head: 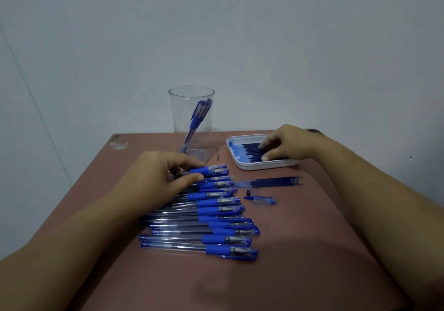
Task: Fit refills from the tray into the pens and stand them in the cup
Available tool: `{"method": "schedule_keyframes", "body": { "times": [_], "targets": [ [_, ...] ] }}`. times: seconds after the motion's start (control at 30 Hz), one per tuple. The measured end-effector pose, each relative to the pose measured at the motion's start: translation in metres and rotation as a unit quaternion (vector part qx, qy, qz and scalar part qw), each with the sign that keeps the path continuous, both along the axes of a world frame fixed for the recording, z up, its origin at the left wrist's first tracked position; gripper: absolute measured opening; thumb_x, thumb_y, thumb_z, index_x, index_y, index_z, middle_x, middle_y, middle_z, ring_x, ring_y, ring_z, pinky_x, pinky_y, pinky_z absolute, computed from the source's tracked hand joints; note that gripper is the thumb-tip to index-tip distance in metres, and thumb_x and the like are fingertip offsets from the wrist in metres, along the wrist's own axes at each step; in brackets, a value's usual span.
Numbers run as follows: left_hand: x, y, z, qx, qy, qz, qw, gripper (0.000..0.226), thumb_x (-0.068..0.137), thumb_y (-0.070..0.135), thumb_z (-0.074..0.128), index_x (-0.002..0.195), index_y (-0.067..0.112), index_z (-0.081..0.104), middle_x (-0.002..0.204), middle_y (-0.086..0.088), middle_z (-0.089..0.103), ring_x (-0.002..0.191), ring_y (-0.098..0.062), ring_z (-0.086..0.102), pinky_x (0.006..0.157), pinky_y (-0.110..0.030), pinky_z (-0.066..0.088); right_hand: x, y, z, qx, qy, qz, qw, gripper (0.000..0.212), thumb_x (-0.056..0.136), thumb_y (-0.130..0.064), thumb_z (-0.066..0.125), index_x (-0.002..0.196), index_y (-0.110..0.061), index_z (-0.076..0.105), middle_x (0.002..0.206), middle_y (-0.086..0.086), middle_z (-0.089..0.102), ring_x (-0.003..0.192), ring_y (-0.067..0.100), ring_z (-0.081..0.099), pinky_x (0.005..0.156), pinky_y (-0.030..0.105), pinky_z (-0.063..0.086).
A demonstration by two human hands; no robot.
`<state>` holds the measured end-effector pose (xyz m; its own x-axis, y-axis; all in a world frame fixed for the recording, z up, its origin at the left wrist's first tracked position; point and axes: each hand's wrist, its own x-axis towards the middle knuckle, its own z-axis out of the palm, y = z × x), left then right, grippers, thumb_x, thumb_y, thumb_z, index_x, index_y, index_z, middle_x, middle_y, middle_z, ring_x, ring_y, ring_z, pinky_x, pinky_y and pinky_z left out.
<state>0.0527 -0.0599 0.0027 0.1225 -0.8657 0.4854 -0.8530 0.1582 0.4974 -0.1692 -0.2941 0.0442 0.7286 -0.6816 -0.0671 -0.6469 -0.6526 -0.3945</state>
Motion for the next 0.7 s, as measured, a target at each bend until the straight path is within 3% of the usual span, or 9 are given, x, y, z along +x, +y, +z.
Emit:
{"method": "schedule_keyframes", "body": {
  "times": [0.13,0.33,0.47,0.6,0.7],
  "targets": [
    [-0.001,0.000,-0.001,-0.005,0.006,-0.003,1.000,0.020,0.079,0.035,0.076,0.097,0.043,0.074,0.077,0.038,0.064,0.077,0.010,0.063,0.065,-0.004,0.044,0.002,-0.003,-0.004,-0.009,-0.001,0.010,1.000,0.029,0.084,-0.031,0.074,0.113,-0.027,0.071,0.106,-0.014,0.064,0.096,0.001,0.057,0.073,0.008,0.037],
    [-0.002,-0.001,-0.001,-0.001,0.011,-0.008,1.000,0.020,0.078,0.037,0.075,0.097,0.043,0.074,0.078,0.038,0.065,0.078,0.010,0.064,0.066,-0.004,0.044,0.001,-0.004,-0.008,-0.027,-0.018,-0.005,0.999,0.021,0.088,-0.028,0.072,0.108,-0.025,0.072,0.103,-0.010,0.066,0.085,-0.003,0.056,0.063,0.010,0.036],
    [-0.003,0.000,0.002,0.002,0.008,-0.015,1.000,0.022,0.079,0.036,0.074,0.093,0.052,0.067,0.077,0.035,0.065,0.080,0.009,0.064,0.066,-0.005,0.046,0.001,-0.003,-0.009,-0.047,-0.030,-0.004,0.998,0.025,0.088,-0.030,0.070,0.113,-0.025,0.072,0.102,-0.013,0.062,0.081,-0.004,0.052,0.062,0.007,0.033],
    [-0.004,0.000,0.004,0.007,0.003,-0.014,1.000,0.024,0.081,0.035,0.073,0.093,0.054,0.065,0.080,0.033,0.066,0.082,0.009,0.064,0.065,-0.005,0.046,0.001,0.004,-0.003,-0.069,-0.086,0.008,0.994,0.026,0.086,-0.030,0.072,0.112,-0.027,0.072,0.102,-0.013,0.063,0.097,0.006,0.057,0.074,0.015,0.038],
    [-0.002,0.001,0.004,0.011,-0.003,-0.005,1.000,0.021,0.081,0.038,0.072,0.098,0.050,0.068,0.082,0.032,0.067,0.083,0.009,0.063,0.064,-0.005,0.046,-0.002,0.021,0.011,-0.084,-0.177,0.021,0.980,0.024,0.080,-0.027,0.077,0.102,-0.033,0.071,0.089,-0.012,0.066,0.084,0.004,0.059,0.072,0.016,0.041]
  ]
}}
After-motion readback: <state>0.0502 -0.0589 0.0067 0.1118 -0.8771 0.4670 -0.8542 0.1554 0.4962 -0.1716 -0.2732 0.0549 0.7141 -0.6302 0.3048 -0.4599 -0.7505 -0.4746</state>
